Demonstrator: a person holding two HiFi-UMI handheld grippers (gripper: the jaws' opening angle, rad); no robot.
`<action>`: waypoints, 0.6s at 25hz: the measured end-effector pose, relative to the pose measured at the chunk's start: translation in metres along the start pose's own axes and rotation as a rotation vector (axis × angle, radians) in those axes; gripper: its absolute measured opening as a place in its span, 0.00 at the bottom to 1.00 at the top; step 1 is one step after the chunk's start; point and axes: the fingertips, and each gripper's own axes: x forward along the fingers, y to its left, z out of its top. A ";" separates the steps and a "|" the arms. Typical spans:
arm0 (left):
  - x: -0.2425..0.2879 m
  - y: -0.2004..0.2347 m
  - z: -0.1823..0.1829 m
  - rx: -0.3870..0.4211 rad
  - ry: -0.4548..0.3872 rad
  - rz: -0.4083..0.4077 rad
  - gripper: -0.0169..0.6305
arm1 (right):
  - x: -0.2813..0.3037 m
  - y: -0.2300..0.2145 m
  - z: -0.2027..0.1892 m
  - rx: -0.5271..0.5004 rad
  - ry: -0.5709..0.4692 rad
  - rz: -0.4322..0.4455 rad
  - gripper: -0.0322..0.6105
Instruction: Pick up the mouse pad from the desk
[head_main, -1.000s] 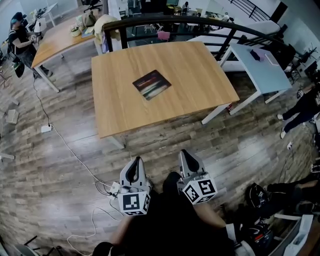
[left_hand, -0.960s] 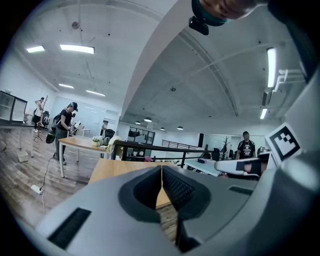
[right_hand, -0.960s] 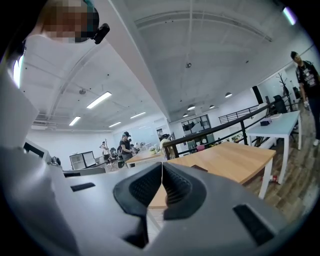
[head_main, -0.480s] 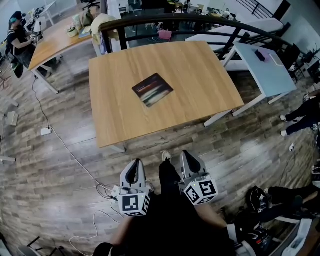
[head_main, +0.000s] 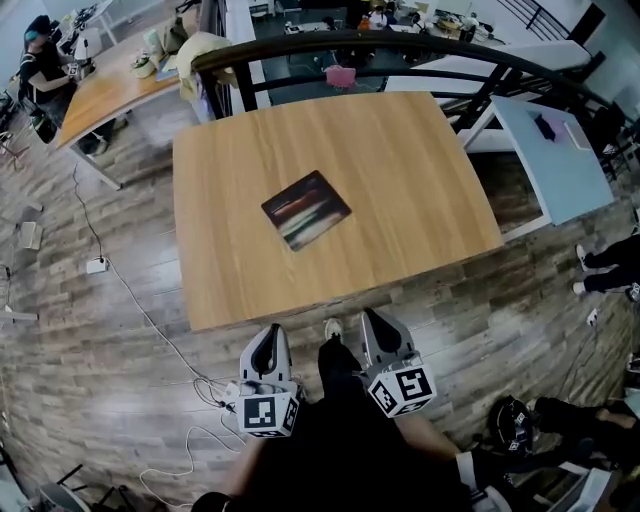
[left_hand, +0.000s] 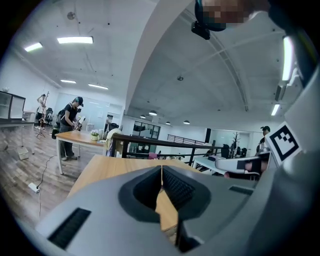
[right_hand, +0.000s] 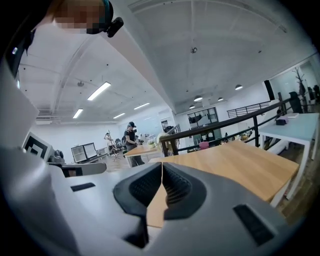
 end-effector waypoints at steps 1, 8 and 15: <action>0.010 0.000 0.003 -0.003 -0.003 0.008 0.06 | 0.010 -0.006 0.004 -0.004 0.003 0.012 0.10; 0.064 -0.004 0.010 -0.024 0.010 0.096 0.07 | 0.059 -0.046 0.019 -0.007 0.039 0.086 0.10; 0.099 -0.002 0.012 -0.032 0.021 0.160 0.07 | 0.097 -0.082 0.028 -0.019 0.059 0.134 0.10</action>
